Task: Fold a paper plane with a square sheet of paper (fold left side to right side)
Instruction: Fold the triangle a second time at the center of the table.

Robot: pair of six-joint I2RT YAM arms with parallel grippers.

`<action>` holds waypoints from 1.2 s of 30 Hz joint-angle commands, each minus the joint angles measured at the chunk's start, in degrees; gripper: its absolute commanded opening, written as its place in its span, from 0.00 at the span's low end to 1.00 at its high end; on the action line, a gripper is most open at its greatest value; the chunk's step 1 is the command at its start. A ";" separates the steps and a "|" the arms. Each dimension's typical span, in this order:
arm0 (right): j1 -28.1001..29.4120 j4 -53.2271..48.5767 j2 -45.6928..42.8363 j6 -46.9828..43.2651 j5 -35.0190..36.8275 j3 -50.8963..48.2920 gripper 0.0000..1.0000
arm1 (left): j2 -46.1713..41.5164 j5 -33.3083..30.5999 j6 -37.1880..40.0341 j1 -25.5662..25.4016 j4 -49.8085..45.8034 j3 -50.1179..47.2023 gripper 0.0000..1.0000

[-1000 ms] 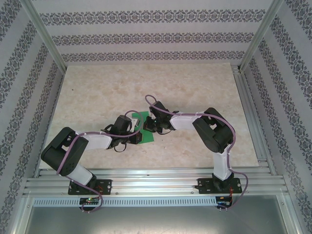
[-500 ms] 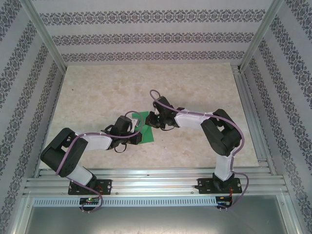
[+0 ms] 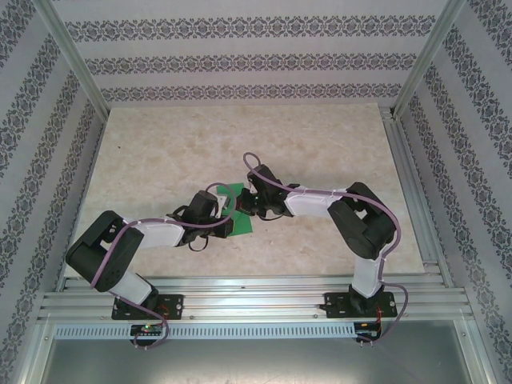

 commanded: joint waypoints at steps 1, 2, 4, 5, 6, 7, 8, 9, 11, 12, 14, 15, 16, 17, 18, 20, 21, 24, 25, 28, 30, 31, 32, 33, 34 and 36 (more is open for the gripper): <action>0.66 2.58 1.91 2.00 -1.06 0.85 0.00 | 1.14 -1.79 0.59 -1.07 -9.09 -1.88 0.07; 0.83 2.44 2.41 2.00 -0.99 1.03 0.00 | 1.16 -1.84 0.64 -1.18 -9.06 -1.76 0.07; 1.11 2.53 3.29 2.25 -0.92 1.13 0.00 | 1.14 -1.92 0.63 -1.31 -9.23 -1.62 0.07; 1.28 2.65 3.81 2.49 -0.89 1.26 0.00 | 1.14 -2.06 0.62 -1.33 -9.31 -1.54 0.06; 1.46 2.73 4.22 2.58 -0.85 1.29 0.00 | 1.15 -2.17 0.64 -1.34 -9.35 -1.49 0.07; 1.63 2.90 4.63 2.71 -0.84 1.46 0.00 | 1.22 -2.16 0.72 -1.41 -9.30 -1.42 0.06; 1.94 2.85 5.06 2.72 -0.62 1.72 0.00 | 1.36 -2.16 0.66 -1.49 -9.31 -1.46 0.06; 2.14 2.67 5.31 2.67 -0.45 1.95 0.00 | 1.40 -2.16 0.72 -1.49 -9.29 -1.47 0.06; 2.52 1.93 5.84 2.29 -0.10 2.54 0.00 | 1.57 -2.28 0.56 -1.65 -9.21 -1.38 0.06; 2.61 1.67 5.92 2.18 0.02 2.53 0.00 | 1.74 -2.32 0.61 -1.67 -9.18 -1.34 0.06; 2.53 1.18 5.79 1.82 0.75 2.22 0.00 | 1.83 -2.40 0.61 -1.87 -9.16 -1.33 0.06; 2.45 0.33 5.67 1.28 1.27 2.30 0.00 | 1.88 -2.52 0.58 -1.94 -9.22 -1.38 0.06; 2.27 -0.91 5.45 0.48 1.96 2.31 0.00 | 1.91 -2.60 0.59 -2.02 -9.27 -1.23 0.06; 2.05 -2.07 5.33 -0.31 2.63 2.44 0.00 | 1.99 -2.71 0.61 -2.02 -9.41 -1.20 0.06; 1.71 -3.27 5.22 -1.05 3.14 2.65 0.00 | 2.01 -2.83 0.68 -2.10 -9.38 -1.15 0.06; 1.11 -5.20 4.96 -2.70 4.51 3.23 0.00 | 2.41 -2.87 0.71 -2.19 -9.37 -1.13 0.06; 0.83 -6.26 4.93 -3.60 5.15 3.69 0.00 | 2.53 -2.83 0.72 -2.19 -9.36 -1.18 0.06; -0.04 -10.04 5.29 -6.72 7.53 5.83 0.00 | 2.89 -2.77 0.49 -2.41 -9.00 -1.35 0.06; -0.36 -11.06 5.54 -7.47 8.08 6.53 0.00 | 2.96 -2.76 0.47 -2.48 -8.91 -1.38 0.06; -1.68 -12.36 5.75 -9.01 9.66 7.19 0.00 | 2.90 -2.87 0.46 -2.63 -9.03 -1.38 0.06; -2.61 -12.96 5.88 -10.04 10.93 7.36 0.00 | 2.90 -2.90 0.51 -2.68 -9.06 -1.38 0.06; -3.05 -13.07 6.20 -10.73 11.59 7.51 0.00 | 2.94 -2.91 0.52 -2.68 -9.08 -1.40 0.06; -3.62 -13.63 6.71 -11.43 11.77 7.90 0.00 | 2.90 -2.89 0.54 -2.72 -9.05 -1.49 0.06; -4.02 -13.79 7.23 -12.01 11.76 8.29 0.00 | 2.97 -2.89 0.47 -2.77 -9.01 -1.51 0.06; -4.53 -13.61 7.58 -12.62 11.81 8.54 0.00 | 2.90 -2.93 0.46 -2.75 -9.00 -1.54 0.06; -5.26 -13.64 7.15 -13.55 11.69 8.77 0.00 | 2.86 -2.92 0.46 -2.73 -8.92 -1.63 0.06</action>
